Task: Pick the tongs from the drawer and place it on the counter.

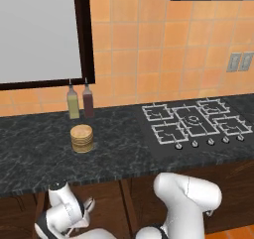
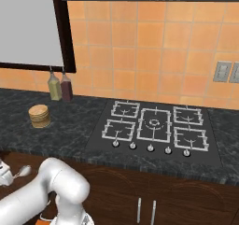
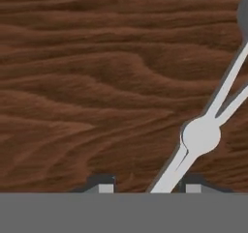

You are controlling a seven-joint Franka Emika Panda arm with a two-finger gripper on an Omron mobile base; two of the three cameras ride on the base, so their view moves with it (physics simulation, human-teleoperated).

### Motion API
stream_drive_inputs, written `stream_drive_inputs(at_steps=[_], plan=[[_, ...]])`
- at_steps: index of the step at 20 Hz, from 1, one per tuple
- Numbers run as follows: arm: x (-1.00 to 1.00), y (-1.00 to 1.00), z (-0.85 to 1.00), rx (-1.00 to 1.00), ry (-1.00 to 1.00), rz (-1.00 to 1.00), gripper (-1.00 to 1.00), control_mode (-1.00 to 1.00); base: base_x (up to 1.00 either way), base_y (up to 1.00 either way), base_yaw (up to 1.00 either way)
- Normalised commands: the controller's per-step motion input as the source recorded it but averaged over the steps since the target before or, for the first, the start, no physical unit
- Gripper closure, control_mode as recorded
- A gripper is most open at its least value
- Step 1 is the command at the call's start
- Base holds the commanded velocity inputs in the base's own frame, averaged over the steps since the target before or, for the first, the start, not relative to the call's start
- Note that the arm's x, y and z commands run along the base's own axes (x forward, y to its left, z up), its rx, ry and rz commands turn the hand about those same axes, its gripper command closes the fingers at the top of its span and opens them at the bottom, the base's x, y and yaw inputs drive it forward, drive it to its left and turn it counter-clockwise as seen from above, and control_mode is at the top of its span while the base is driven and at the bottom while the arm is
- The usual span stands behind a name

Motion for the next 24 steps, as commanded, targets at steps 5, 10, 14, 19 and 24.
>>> stream_drive_inputs(at_steps=[5, 10, 14, 19, 24], plan=[[-0.63, 0.03, -0.05, 0.00, -0.05, -0.01, 1.00, -1.00, 0.00, 0.00, 0.00], [-0.94, -0.14, 0.25, 0.00, -0.18, -0.10, 1.00, -1.00, 0.00, 0.00, 0.00], [-0.81, -0.14, 0.94, 0.00, -0.20, -0.10, 1.00, -1.00, 0.00, 0.00, 0.00], [-0.61, -0.05, 1.00, 0.00, -0.20, -0.06, 1.00, -1.00, 0.00, 0.00, 0.00], [0.25, -0.22, 1.00, -0.01, -0.36, -0.13, 1.00, -1.00, 0.00, 0.00, 0.00]])
